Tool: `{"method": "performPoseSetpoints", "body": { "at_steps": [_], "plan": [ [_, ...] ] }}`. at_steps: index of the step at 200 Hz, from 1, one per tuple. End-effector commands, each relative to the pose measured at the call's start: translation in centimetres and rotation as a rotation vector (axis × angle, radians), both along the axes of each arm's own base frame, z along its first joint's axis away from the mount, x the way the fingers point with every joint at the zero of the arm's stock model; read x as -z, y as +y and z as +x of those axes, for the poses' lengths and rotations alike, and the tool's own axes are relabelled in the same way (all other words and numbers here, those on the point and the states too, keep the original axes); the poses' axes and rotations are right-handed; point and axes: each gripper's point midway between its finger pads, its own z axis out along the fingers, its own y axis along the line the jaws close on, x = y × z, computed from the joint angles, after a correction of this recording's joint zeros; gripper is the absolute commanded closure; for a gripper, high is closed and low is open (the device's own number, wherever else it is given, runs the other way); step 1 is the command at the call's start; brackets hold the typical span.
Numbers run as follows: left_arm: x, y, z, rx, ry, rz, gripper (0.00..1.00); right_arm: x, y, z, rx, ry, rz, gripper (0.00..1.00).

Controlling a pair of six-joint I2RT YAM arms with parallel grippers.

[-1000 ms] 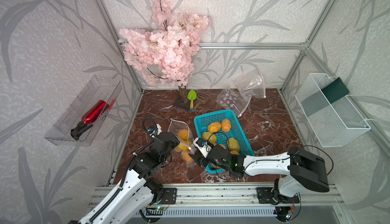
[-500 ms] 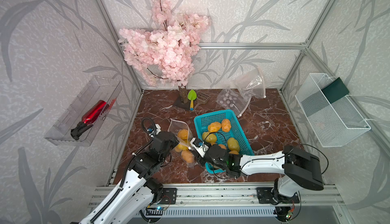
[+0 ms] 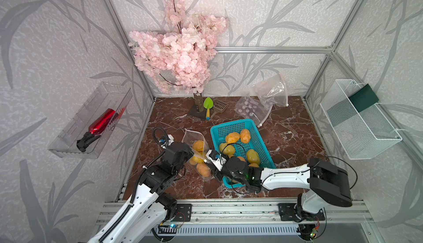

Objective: Put the potatoes into a zipper bag and zip it
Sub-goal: Adjust the zipper food storage bag at the center of the board, then zip the zipper on the zipper food storage bag.

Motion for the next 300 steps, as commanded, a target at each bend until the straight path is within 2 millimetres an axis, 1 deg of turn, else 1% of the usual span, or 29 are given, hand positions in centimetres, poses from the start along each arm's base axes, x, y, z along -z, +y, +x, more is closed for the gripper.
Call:
{"method": "performPoseSetpoints", "body": {
  "at_steps": [1, 15, 28, 51, 74, 77, 87, 95, 107, 120, 125, 143, 157, 182, 214, 241, 268, 300],
  "plan": [
    [0.4, 0.3, -0.2, -0.018, 0.016, -0.006, 1.0, -3.6, 0.1, -0.1, -0.011, -0.029, 0.074, 0.69],
    [0.4, 0.3, -0.1, -0.017, 0.016, -0.01, 1.0, -3.6, 0.1, 0.0, -0.008, -0.032, 0.073, 0.69],
    [0.4, 0.3, -0.1, -0.019, 0.016, -0.009, 1.0, -3.6, 0.2, -0.1, -0.015, -0.03, 0.07, 0.73],
    [0.5, 0.3, -0.1, -0.018, 0.019, -0.015, 1.0, -3.6, 0.4, -0.1, -0.021, -0.027, 0.058, 0.85],
    [0.4, 0.3, -0.1, -0.015, 0.02, -0.014, 1.0, -3.6, 0.6, -0.2, -0.029, -0.021, 0.048, 0.94],
    [0.3, 0.4, -0.2, -0.018, 0.022, -0.012, 0.97, -3.7, 0.6, -0.2, -0.03, -0.021, 0.049, 0.95],
    [0.3, 0.7, -0.5, -0.032, 0.041, -0.007, 0.81, -3.7, 0.6, -0.1, -0.025, -0.022, 0.046, 0.97],
    [0.0, 0.9, -0.8, -0.037, 0.052, -0.005, 0.7, -3.9, 0.6, 0.0, -0.018, -0.024, 0.04, 0.99],
    [-0.7, 0.8, -1.5, -0.027, 0.071, -0.018, 0.6, -4.1, 0.4, 0.2, -0.006, -0.025, 0.03, 1.0],
    [-1.2, 0.1, -2.2, 0.01, 0.095, -0.063, 0.47, -4.5, 0.2, 0.1, -0.005, -0.027, 0.031, 1.0],
    [-1.2, -0.2, -2.6, 0.019, 0.118, -0.082, 0.44, -4.6, 0.2, 0.2, -0.003, -0.029, 0.033, 1.0],
    [-1.6, -1.8, -3.8, 0.083, 0.178, -0.166, 0.44, -4.6, 0.2, 0.0, -0.015, -0.037, 0.028, 1.0],
    [-2.1, -3.2, -4.1, 0.136, 0.217, -0.215, 0.44, -4.3, 0.4, -0.3, -0.036, -0.042, 0.02, 1.0],
    [-2.0, -4.9, -4.6, 0.206, 0.324, -0.232, 0.44, -4.1, 0.6, -0.6, -0.061, -0.052, 0.014, 1.0],
    [-2.1, -6.2, -4.7, 0.253, 0.394, -0.25, 0.44, -4.4, 0.4, -0.7, -0.065, -0.069, 0.021, 1.0],
    [-2.4, -6.6, -5.0, 0.283, 0.418, -0.245, 0.45, -4.8, 0.1, -0.6, -0.054, -0.081, 0.025, 1.0],
    [-2.1, -7.8, -5.1, 0.337, 0.449, -0.271, 0.5, -4.9, 0.0, -0.6, -0.054, -0.086, 0.025, 1.0],
    [-2.7, -7.9, -4.9, 0.35, 0.441, -0.257, 0.5, -4.5, 0.1, -0.4, -0.049, -0.089, 0.011, 1.0]
  ]
}}
